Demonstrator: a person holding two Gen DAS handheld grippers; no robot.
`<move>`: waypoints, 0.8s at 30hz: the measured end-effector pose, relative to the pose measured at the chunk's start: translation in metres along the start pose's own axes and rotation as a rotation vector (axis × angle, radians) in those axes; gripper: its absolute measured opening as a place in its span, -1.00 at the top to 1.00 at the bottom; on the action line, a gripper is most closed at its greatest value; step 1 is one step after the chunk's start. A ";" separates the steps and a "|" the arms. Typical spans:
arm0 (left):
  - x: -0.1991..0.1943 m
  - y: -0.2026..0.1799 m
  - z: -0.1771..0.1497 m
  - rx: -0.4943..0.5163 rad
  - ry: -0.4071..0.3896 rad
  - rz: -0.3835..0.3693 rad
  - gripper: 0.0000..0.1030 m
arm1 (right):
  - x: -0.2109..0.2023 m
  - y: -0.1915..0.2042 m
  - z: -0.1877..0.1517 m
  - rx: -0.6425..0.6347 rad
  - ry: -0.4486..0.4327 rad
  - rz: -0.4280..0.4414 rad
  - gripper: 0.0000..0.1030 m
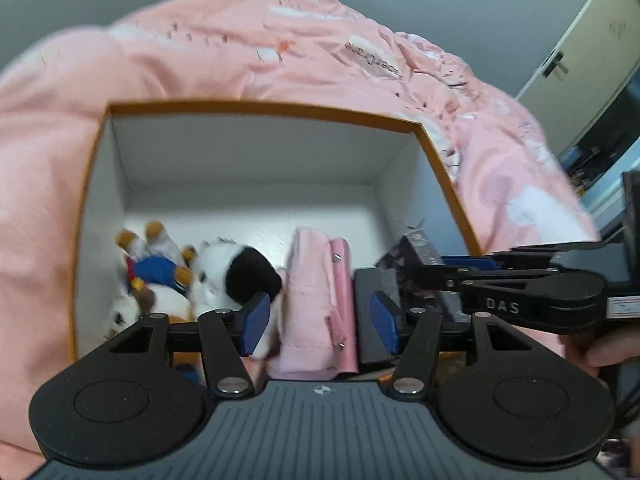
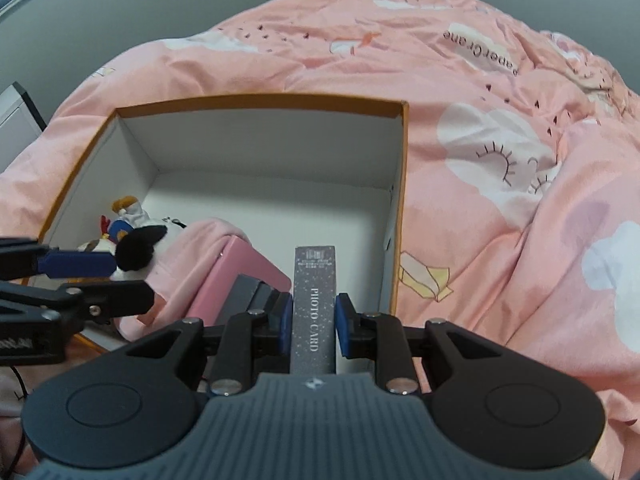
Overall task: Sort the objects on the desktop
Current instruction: 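Lower the gray box and PHOTO CARD box into the box beside the wallet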
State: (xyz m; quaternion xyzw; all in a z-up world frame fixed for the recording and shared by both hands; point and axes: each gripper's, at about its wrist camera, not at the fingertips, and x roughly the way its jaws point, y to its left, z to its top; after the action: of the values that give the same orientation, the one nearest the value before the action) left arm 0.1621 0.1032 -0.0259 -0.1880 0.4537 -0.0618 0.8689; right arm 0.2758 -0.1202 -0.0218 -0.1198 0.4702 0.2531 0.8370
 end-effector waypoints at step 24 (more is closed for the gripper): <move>0.014 0.027 -0.010 -0.143 0.037 -0.107 0.48 | 0.034 -0.008 0.026 0.153 0.199 0.165 0.52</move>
State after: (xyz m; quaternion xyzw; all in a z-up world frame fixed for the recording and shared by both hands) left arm 0.1605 0.1213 -0.0520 -0.2725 0.4624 -0.0791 0.8400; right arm 0.3137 -0.1054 -0.0371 -0.0410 0.5768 0.2711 0.7695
